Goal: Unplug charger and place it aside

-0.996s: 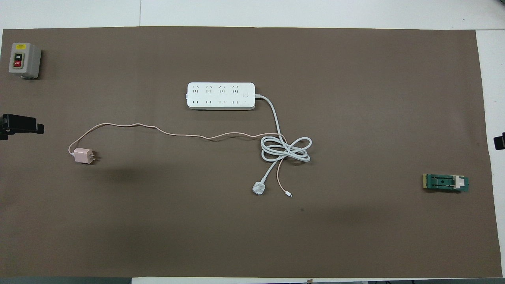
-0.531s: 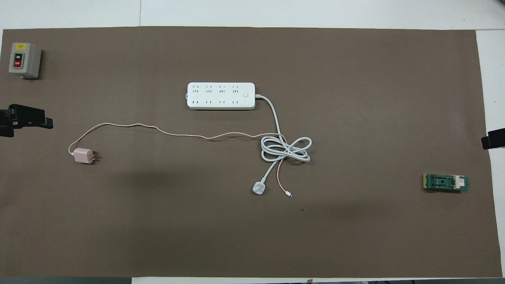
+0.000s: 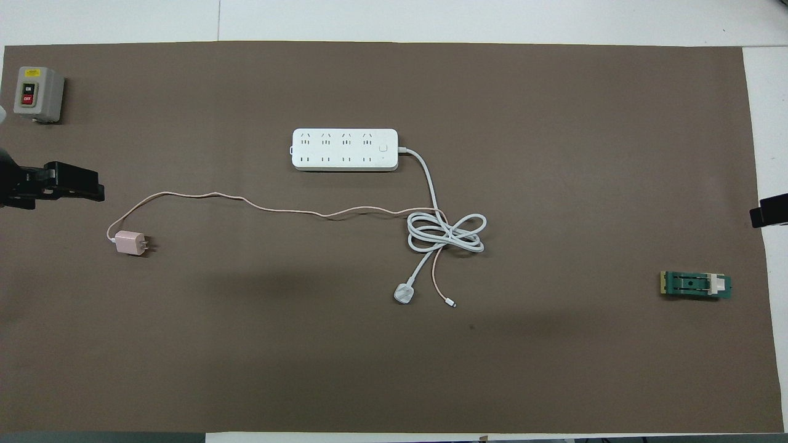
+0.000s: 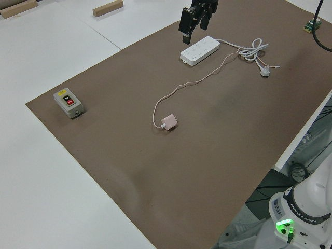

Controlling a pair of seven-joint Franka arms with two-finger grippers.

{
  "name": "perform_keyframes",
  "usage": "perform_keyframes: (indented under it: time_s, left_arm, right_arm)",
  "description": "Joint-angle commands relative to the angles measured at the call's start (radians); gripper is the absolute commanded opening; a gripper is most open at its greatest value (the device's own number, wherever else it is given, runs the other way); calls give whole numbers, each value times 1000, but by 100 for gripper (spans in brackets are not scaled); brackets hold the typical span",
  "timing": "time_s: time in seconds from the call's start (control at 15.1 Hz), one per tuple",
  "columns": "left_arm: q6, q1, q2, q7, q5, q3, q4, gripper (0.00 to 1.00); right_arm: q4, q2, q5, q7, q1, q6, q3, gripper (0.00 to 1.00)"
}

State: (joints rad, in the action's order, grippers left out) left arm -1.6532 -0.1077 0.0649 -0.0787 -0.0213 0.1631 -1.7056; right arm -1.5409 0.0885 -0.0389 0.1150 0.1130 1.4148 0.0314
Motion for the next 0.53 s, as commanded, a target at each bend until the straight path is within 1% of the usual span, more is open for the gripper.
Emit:
perform_keyframes:
  time_s: [0.0, 0.2, 0.4, 0.46]
  left_arm:
    - [7, 8, 6, -12, 18, -2, 1, 100]
    - [-26, 14, 7, -13, 18, -2, 12, 100]
    - [-28, 17, 6, -16, 20, -4, 12, 100]
    - [-27, 58, 6, -18, 24, -19, 11, 100]
  right_arm:
    - [-10, 17, -16, -21, 11, 7, 21, 100]
    - [-11, 19, -16, -20, 14, 4, 19, 100]
    - [-18, 23, -16, -20, 17, 6, 19, 100]
    - [-21, 26, -16, -21, 17, 6, 19, 100]
